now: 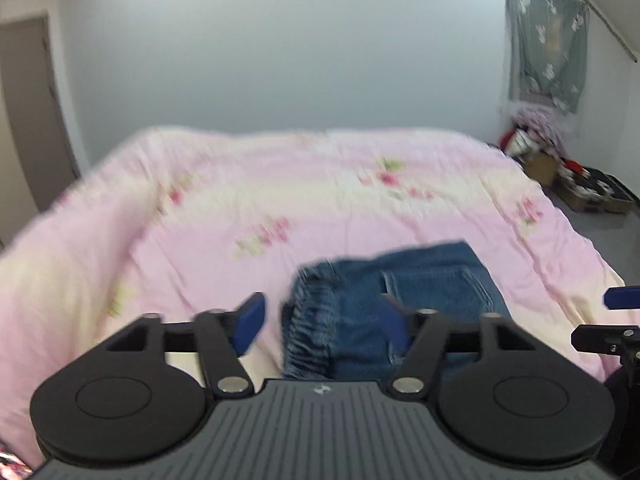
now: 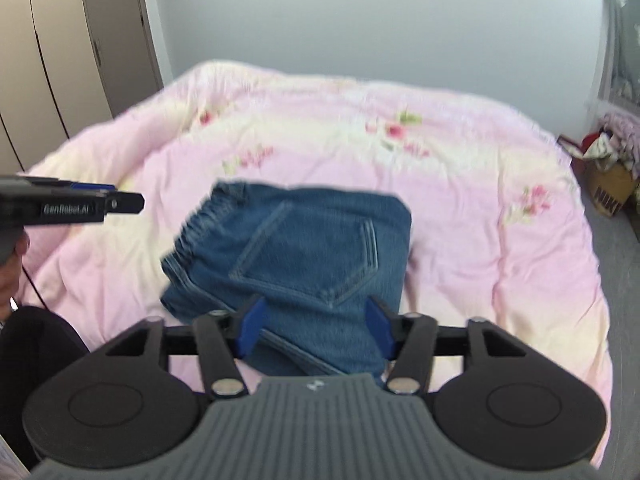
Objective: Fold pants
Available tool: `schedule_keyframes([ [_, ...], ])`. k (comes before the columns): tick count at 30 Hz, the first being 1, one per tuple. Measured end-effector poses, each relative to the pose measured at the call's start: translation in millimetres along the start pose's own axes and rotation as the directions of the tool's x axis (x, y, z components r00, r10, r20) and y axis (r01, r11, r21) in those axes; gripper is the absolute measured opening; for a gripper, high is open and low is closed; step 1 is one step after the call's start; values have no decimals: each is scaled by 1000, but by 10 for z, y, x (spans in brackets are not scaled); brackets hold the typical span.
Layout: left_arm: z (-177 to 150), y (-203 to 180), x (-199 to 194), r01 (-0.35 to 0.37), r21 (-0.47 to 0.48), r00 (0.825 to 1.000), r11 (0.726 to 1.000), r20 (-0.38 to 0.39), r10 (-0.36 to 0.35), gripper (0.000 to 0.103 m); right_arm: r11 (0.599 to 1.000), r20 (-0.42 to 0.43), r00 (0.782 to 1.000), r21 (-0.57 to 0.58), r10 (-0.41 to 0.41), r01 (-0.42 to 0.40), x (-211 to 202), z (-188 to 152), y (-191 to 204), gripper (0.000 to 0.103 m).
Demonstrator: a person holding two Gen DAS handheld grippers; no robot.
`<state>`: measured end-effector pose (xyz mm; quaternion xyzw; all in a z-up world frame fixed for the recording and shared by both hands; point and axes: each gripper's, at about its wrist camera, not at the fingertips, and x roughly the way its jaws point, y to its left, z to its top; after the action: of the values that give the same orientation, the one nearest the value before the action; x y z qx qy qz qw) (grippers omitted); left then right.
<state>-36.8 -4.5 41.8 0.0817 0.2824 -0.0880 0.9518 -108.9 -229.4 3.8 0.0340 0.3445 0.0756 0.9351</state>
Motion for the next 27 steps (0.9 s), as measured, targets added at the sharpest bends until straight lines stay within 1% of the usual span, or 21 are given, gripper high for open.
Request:
schedule_keyframes([
  [1,54,-59,-115,-19,1,999,1000,33,19,87,1000,29,999,-3,-24,24,-84,18,59,69],
  [2,83,-82,-213,-27,-6,999,1000,44,27,87,999,49,998,-7,-44,44,-155,34,104,70],
  [3,97,-103,-289,-28,-21,999,999,38,29,87,998,64,996,-4,-63,63,-221,44,142,74],
  [5,108,-150,-409,-18,-55,1000,998,-1,18,88,997,94,993,20,-75,74,-360,37,183,75],
  [7,91,-206,-450,-19,-46,999,999,-45,17,91,997,108,992,41,-66,62,-474,8,229,84],
  [9,23,-276,-465,-50,-33,996,998,-81,48,91,997,119,991,55,-65,59,-542,-38,278,84],
  [10,-34,-286,-489,-59,-37,995,998,-87,56,91,996,124,990,61,-67,60,-574,-76,301,85],
  [12,-112,-313,-510,-58,-40,994,998,-91,54,91,996,128,989,71,-68,59,-620,-172,327,85],
  [17,-311,-341,-500,-68,-62,990,996,-128,60,91,995,98,992,73,-79,72,-580,-385,365,85],
  [20,-413,-385,-458,-57,-74,987,996,-157,44,91,994,101,990,64,-95,89,-552,-500,394,85],
  [24,-553,-476,-411,-57,-38,982,998,-183,49,91,993,85,989,24,-117,115,-485,-605,434,85],
  [27,-649,-505,-344,-43,-43,975,998,-219,33,91,993,67,991,23,-118,116,-442,-662,421,85],
])
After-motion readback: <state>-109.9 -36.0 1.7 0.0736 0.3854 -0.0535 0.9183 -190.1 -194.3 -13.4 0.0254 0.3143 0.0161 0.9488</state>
